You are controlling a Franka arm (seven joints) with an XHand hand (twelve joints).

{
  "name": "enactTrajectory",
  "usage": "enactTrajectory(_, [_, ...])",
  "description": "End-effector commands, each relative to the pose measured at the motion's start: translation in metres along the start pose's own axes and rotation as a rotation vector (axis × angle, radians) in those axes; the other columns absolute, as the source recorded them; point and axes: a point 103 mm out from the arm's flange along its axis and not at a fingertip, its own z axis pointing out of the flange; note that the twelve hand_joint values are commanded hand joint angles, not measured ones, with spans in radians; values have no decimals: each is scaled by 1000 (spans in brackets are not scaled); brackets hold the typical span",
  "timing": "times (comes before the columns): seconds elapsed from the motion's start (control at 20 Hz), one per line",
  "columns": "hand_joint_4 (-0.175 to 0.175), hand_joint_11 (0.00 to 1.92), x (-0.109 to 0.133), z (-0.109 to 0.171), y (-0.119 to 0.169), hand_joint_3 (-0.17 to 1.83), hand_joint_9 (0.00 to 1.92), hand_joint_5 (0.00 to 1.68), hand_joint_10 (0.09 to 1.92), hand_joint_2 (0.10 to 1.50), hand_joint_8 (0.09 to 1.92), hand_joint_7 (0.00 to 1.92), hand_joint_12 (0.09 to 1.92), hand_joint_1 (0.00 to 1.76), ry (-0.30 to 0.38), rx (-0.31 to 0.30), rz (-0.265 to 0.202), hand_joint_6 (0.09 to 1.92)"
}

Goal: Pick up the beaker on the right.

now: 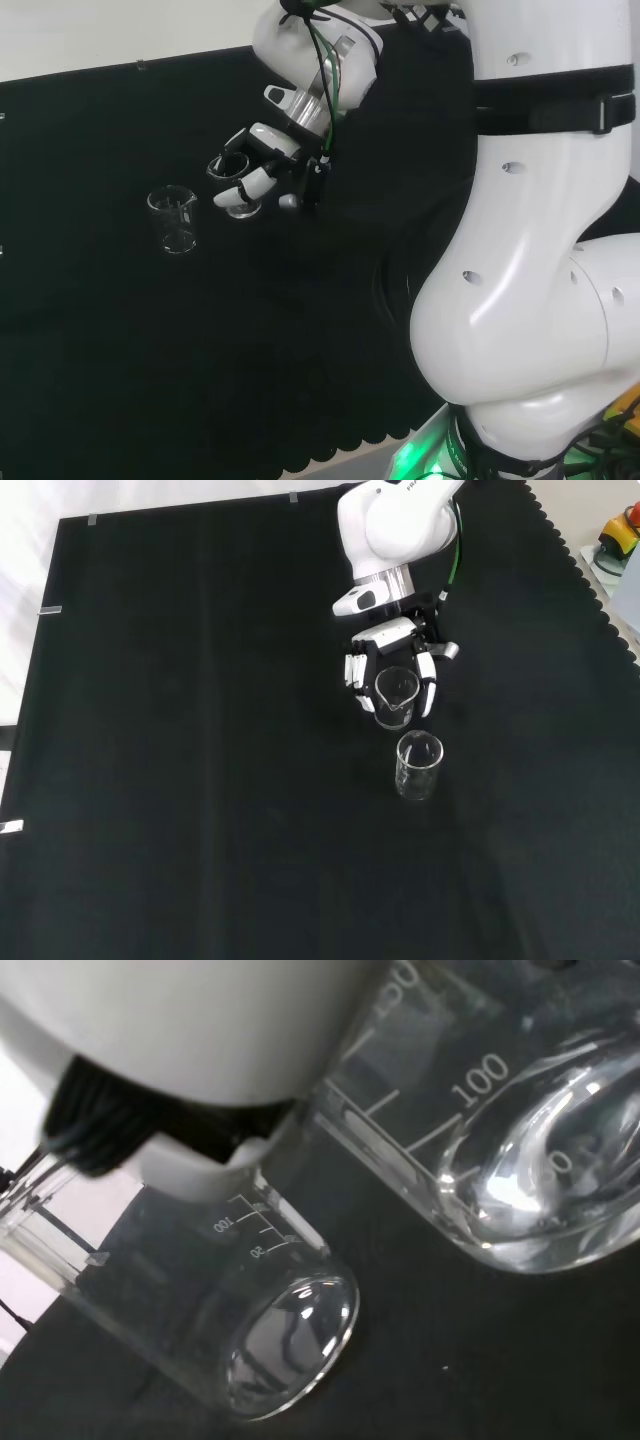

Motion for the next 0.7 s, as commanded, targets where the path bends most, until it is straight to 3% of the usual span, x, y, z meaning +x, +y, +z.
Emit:
enactTrajectory(0.05, [-175, 1151, -3, -18, -7, 476, 1456, 1300, 87, 708, 620, 1382, 813, 1426, -28, 8, -20, 521])
enactTrajectory(0.35, [-175, 1163, -11, -32, -15, 478, 1462, 1305, 87, 705, 615, 1381, 811, 1426, -12, -22, -13, 512])
enactTrajectory(0.7, [-175, 1174, -5, -36, -13, 489, 1469, 1310, 87, 697, 611, 1381, 807, 1427, -29, -11, -16, 505])
